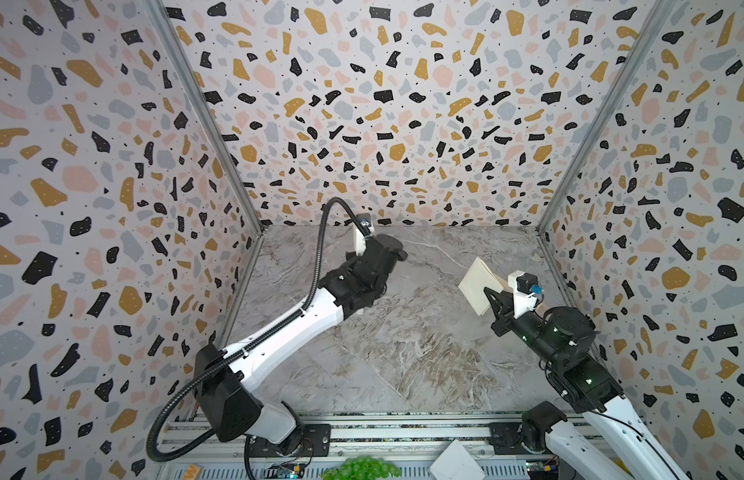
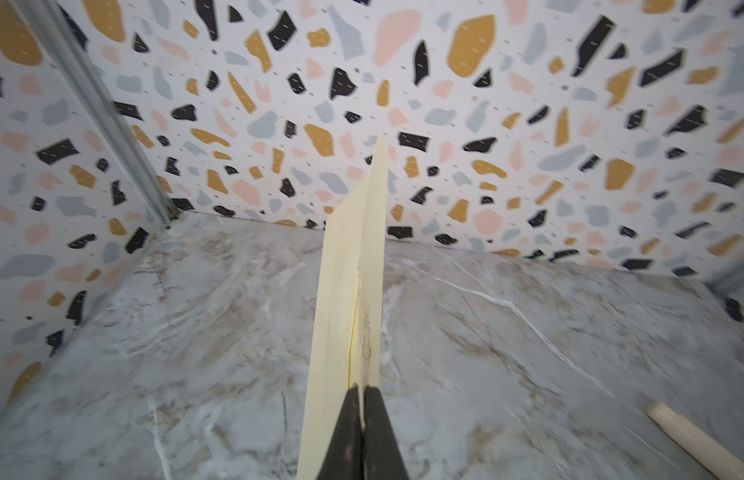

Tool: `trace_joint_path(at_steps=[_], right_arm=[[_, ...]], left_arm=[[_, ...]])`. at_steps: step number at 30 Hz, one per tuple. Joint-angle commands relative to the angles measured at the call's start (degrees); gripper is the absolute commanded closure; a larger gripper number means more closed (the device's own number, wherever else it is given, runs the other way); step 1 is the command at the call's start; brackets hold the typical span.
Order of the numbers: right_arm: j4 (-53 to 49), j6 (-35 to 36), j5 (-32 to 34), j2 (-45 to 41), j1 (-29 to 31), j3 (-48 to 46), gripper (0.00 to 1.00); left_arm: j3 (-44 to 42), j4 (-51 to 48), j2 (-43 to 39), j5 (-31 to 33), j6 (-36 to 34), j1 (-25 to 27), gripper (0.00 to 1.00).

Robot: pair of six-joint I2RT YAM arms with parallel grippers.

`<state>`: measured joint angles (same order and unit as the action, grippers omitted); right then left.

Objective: Place the letter into the envelope and seal it

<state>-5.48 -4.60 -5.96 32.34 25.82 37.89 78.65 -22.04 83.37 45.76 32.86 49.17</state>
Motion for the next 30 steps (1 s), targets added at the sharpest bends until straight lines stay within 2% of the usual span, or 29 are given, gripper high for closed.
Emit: trace_joint_path(at_steps=[1, 5, 11, 16, 23, 30], right_arm=[[-4.16, 1.02, 1.82, -0.88, -0.73, 2.43, 1.0], [-6.17, 1.19, 2.83, -1.55, -1.38, 2.81, 1.0], [-8.71, 1.26, 4.33, -1.2, -2.35, 3.16, 1.0], [-10.12, 1.18, 4.68, -0.45, -3.36, 3.07, 1.0], [-10.79, 1.1, 5.23, 1.3, -4.54, 2.95, 1.0], [-10.83, 1.01, 5.69, 2.44, -5.34, 2.64, 1.0]], left_arm=[[-2.79, -1.36, 0.11, 6.08, 7.5, 6.74, 1.0], [-1.36, -7.25, 4.49, 9.35, 12.82, 11.73, 1.0], [-6.43, -2.96, 8.16, 7.36, 18.33, 15.73, 1.0], [-6.3, -0.91, 13.53, 5.3, 23.45, 15.87, 1.0], [-2.6, 2.34, 22.76, 3.83, 25.5, 15.96, 1.0], [0.6, 8.28, 29.87, -1.22, 27.01, 15.91, 1.0]])
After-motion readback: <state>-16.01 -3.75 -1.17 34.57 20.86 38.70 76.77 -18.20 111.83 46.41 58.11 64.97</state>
